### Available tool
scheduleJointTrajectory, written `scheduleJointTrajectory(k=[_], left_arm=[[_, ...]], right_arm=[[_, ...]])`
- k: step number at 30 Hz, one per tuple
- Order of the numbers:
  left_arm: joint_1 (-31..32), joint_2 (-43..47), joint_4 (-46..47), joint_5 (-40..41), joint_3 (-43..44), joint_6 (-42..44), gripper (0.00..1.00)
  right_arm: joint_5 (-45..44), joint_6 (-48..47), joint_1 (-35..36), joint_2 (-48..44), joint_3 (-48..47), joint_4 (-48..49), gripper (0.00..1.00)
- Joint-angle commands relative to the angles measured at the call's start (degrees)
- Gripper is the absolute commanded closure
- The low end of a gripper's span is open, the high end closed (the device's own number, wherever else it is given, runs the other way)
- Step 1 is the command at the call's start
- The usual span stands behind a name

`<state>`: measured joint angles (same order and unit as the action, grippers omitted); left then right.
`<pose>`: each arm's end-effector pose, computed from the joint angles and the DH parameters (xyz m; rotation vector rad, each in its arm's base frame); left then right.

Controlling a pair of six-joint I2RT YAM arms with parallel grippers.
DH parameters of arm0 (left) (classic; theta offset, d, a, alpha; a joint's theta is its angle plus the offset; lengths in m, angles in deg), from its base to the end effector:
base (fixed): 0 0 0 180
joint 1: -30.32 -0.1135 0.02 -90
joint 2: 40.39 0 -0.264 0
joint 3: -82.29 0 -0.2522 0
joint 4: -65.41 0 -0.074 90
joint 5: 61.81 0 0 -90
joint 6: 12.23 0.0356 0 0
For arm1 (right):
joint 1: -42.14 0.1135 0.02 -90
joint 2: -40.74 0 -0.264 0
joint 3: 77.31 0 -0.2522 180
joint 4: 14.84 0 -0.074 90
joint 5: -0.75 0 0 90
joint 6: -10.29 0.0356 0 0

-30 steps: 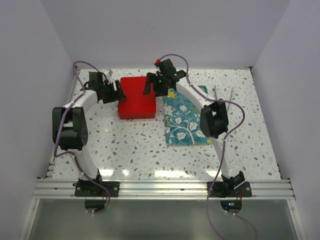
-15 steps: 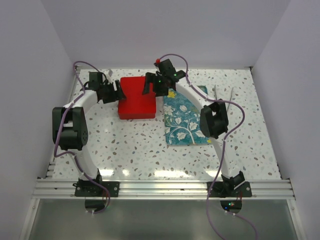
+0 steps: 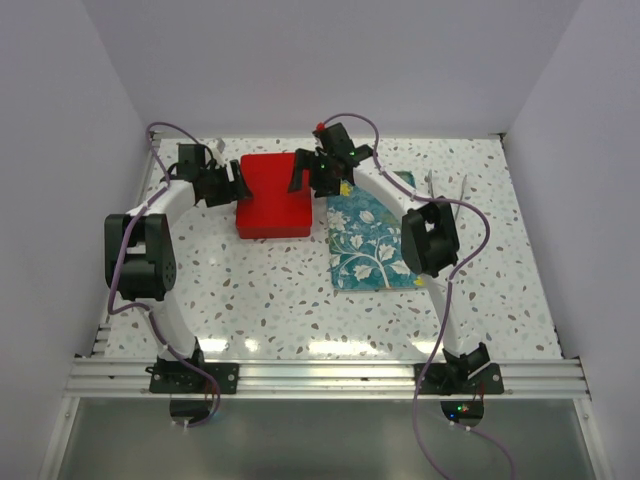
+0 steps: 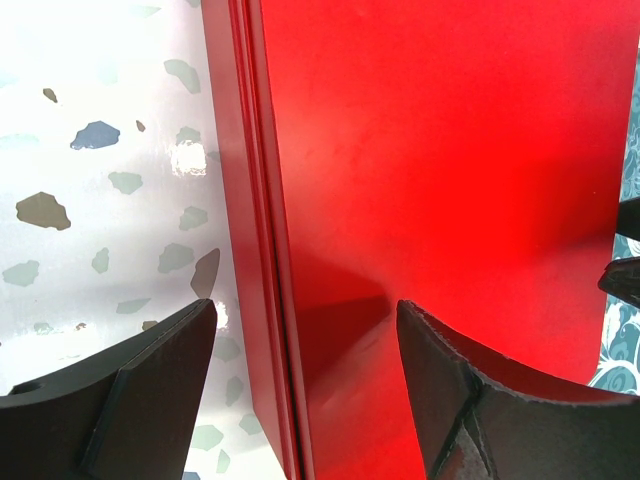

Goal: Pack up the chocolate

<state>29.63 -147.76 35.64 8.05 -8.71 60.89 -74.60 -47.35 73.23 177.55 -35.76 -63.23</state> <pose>0.4100 -0.0073 0.2060 -0.2064 2.4076 -0.5537 0.4568 0.2860 0.2224 -0.1002 2.5135 0.7984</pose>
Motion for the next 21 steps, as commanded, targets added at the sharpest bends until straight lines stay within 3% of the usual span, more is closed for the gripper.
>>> scheduleJointTrajectory(k=[1,21], left_arm=[[0.16,2.08,0.54,-0.51,1.40,0.89,0.22],[0.16,1.55,0.89,-1.30,1.31,0.80,0.22]], right_arm=[[0.99,0.95,-0.15,-3.57,-0.29,2.55,0.11],[2.83,2.45,0.99,0.38,-6.62,1.06,0.12]])
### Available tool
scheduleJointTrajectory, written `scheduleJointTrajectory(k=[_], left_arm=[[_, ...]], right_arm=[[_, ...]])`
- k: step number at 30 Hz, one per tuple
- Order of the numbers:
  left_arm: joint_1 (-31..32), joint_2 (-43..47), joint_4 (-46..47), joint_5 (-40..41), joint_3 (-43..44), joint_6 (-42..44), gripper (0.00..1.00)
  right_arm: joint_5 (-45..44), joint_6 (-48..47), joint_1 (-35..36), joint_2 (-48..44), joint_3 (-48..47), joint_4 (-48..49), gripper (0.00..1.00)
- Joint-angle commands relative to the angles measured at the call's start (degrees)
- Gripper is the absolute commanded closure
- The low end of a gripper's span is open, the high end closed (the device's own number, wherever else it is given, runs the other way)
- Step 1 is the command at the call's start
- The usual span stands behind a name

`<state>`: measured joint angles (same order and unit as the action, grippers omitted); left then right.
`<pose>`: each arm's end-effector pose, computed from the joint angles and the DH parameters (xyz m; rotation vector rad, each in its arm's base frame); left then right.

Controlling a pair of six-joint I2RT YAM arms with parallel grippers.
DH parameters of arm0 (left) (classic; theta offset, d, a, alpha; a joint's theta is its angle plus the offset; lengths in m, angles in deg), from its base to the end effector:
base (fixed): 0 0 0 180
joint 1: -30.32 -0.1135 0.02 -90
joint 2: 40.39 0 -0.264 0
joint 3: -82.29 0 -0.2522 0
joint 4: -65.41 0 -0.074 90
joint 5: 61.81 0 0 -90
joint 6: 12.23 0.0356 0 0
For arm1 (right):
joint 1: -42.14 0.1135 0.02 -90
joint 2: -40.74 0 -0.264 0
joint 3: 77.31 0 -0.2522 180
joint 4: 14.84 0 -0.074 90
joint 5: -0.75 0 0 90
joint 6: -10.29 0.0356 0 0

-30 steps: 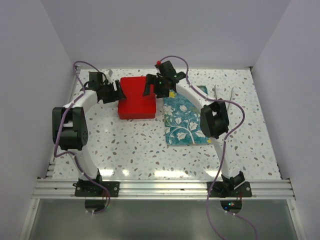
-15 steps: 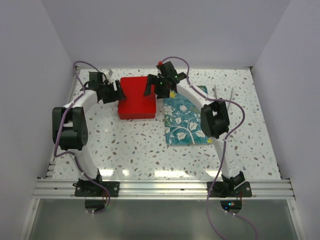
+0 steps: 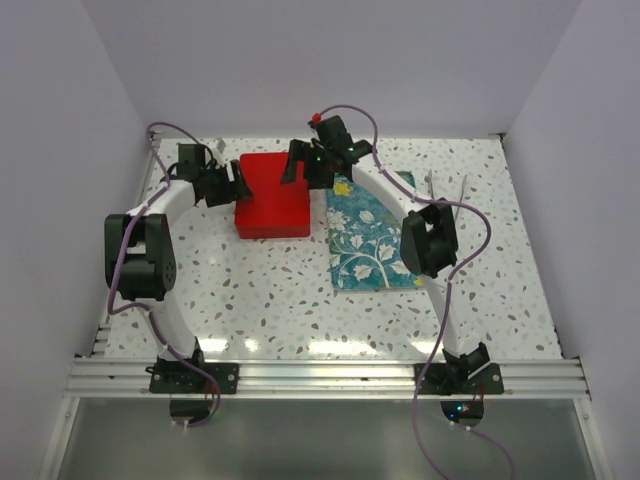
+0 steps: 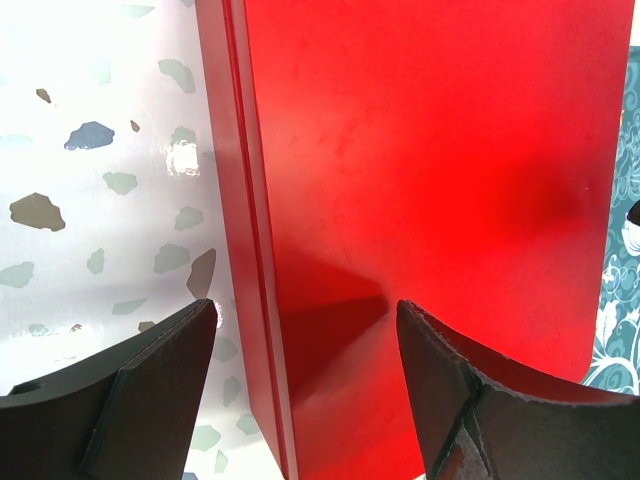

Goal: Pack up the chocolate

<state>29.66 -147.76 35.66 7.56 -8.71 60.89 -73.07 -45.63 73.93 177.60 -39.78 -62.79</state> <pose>0.4099 -0.0078 0.2061 -0.2015 2.4072 -0.5643 0.4568 0.2948 0.2458 -0.1047 2.4485 0.8792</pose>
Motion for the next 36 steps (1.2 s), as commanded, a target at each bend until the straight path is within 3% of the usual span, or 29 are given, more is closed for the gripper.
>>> scheduleJointTrajectory(k=[1,14,36], left_arm=[[0.14,1.55,0.87,-0.74,1.22,0.80,0.22],[0.14,1.20,1.05,0.76,0.43,0.71,0.24],[0.23,-3.72,0.26,3.57,2.10,0.54,0.24]], right_arm=[[1.22,0.72,0.29,0.43,-2.52,0.62,0.12],[-2.91,-1.83,0.20,-0.72,-1.55,-0.87,0.11],[-7.75,-4.38,-0.33,6.05,-7.08,-4.56,0.11]])
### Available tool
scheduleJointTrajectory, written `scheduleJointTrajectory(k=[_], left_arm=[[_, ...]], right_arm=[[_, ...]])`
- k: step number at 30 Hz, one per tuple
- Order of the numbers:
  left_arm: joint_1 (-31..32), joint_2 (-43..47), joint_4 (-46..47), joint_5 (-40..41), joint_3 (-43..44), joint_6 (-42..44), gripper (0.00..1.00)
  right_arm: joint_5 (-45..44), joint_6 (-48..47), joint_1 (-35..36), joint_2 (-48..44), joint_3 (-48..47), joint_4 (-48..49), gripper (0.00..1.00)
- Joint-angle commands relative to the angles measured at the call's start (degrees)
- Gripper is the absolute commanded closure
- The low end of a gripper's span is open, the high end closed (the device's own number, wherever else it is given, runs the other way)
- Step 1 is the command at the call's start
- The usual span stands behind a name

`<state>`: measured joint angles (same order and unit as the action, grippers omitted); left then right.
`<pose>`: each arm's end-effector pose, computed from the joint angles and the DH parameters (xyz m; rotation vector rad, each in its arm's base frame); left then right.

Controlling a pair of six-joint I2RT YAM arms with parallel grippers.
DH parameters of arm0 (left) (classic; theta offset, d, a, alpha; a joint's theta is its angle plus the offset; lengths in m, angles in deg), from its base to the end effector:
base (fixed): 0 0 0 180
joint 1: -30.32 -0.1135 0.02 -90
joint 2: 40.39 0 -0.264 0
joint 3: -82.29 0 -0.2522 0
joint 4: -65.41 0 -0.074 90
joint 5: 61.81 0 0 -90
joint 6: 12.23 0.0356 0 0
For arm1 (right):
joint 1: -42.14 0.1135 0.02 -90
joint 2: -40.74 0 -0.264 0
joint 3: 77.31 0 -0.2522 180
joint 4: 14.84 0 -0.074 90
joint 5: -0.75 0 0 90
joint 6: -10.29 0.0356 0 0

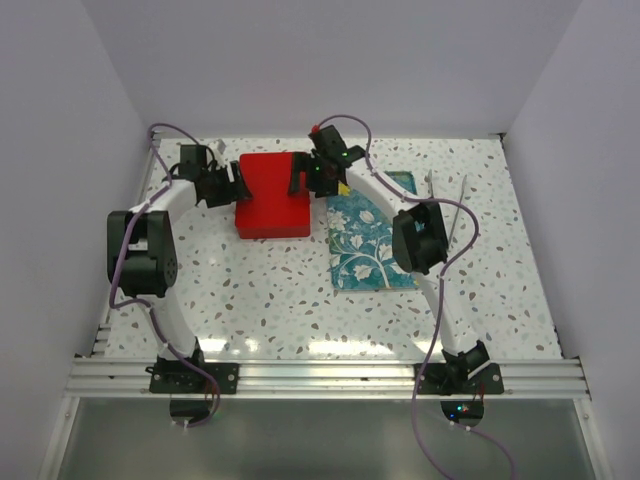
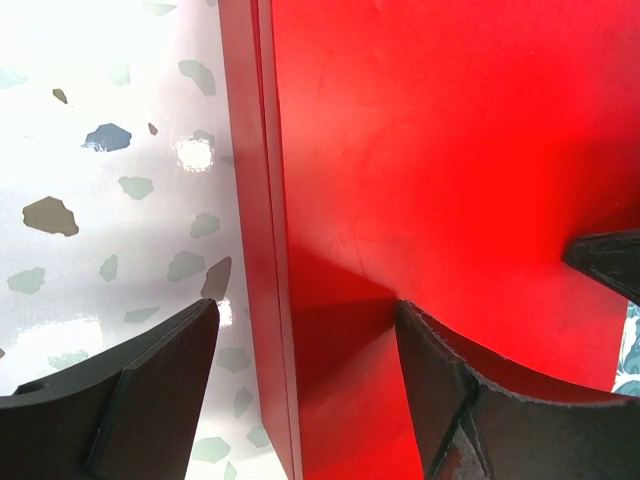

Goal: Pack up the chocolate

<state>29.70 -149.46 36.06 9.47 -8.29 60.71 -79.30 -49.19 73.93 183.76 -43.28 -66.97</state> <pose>0.4145 -0.0069 0.1969 -0.2253 2.4230 -0.5261 0.4677 0.2971 0.2027 -0.1102 2.5342 0.6769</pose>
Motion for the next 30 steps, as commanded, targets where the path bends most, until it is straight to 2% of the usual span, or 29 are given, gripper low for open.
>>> scheduleJointTrajectory(k=[1,12,19,30], left_arm=[[0.10,-2.10,-0.05,1.58,1.86,0.62,0.24],[0.10,-4.65,-0.23,1.58,4.58,0.45,0.24],[0.18,-5.53,0.21,1.93,6.96,0.01,0.24],[0.10,-13.52,-2.94,2.63,17.24,-2.10,0.24]], right_arm=[[-1.61,-0.73,-0.33,0.15,-4.02,-0.30,0.11],[-4.85,1.12,-1.73,2.87,-8.33,0.58,0.11],[-7.05,3.14,-2.61,5.34,-10.79,5.40,0.11],[-8.90,3.32,-3.40,9.11,-13.26,7.17,0.11]])
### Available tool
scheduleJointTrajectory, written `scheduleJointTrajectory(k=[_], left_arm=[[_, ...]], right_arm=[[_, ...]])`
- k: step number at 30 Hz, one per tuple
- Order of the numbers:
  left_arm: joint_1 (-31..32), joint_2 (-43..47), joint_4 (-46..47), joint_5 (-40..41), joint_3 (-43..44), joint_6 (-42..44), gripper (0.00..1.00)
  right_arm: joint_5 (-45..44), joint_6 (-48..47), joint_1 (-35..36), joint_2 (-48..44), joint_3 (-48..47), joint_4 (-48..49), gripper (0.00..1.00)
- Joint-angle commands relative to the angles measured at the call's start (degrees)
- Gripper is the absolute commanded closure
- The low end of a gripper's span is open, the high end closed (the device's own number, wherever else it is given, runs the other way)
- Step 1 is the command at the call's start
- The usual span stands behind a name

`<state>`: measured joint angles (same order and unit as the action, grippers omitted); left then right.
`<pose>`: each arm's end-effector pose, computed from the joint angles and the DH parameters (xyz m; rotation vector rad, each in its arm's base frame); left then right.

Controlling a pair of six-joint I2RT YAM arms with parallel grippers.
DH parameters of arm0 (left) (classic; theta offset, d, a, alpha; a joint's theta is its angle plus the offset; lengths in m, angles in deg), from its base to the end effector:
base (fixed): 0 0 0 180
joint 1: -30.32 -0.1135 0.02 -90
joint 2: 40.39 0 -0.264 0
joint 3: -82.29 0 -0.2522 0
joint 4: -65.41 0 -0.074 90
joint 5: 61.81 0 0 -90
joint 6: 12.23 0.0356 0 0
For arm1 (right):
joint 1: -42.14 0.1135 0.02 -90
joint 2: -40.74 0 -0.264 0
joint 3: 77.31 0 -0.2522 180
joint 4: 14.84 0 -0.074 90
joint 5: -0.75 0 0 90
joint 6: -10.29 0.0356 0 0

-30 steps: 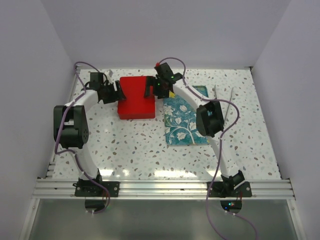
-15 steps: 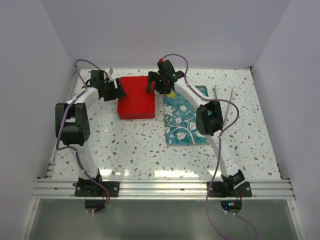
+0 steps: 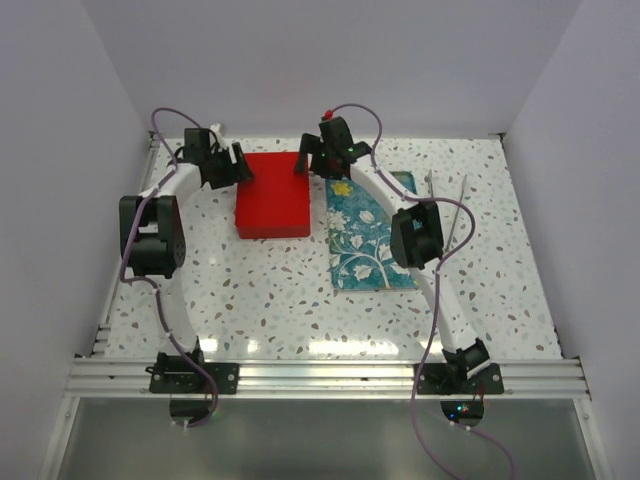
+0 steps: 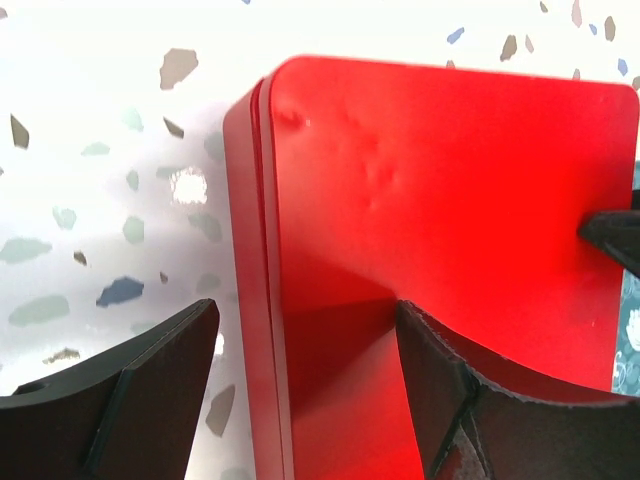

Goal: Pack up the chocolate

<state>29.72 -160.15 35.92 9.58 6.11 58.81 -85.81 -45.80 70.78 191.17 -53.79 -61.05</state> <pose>0.4692 -0.0064 0.1967 -0.2458 2.3629 -0.5384 0.5116 0.2818 0.1997 0.0754 2.3518 0.6279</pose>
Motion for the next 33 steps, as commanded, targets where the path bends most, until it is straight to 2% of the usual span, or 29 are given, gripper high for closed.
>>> scheduleJointTrajectory(k=[1,9,13,20,28,29,33], left_arm=[[0.07,-3.28,-3.43,3.22,3.71,-0.11,0.24],[0.16,-3.81,-4.84,4.90,0.82,0.07,0.24],[0.07,-2.41,-2.39,4.02,-2.52,0.06,0.24],[0.07,-1.35,-2.73,2.88,3.09,0.77,0.22],[0.07,7.33,-1.76,7.44,7.14,0.15,0.08],[0.16,8.22,-1.94,7.71,7.41,0.24,0.00],[0.07,13.67,-3.08,8.77,5.49,0.24,0.00]], right_arm=[[-2.47,-0.33,-0.43,1.80,-2.74,0.64,0.11],[-3.35,-4.02,-0.08,2.50,-2.13,-2.97,0.11],[-3.35,-5.78,0.19,1.10,-0.11,-2.01,0.11],[-1.77,-4.64,0.27,-1.36,-1.08,1.59,0.09],[-1.16,-7.71,-0.17,-12.78,2.70,7.31,0.02],[-1.07,-8.07,-0.25,-13.92,3.40,7.48,0.01],[-0.80,-10.79,-0.17,-21.74,11.72,8.54,0.02]])
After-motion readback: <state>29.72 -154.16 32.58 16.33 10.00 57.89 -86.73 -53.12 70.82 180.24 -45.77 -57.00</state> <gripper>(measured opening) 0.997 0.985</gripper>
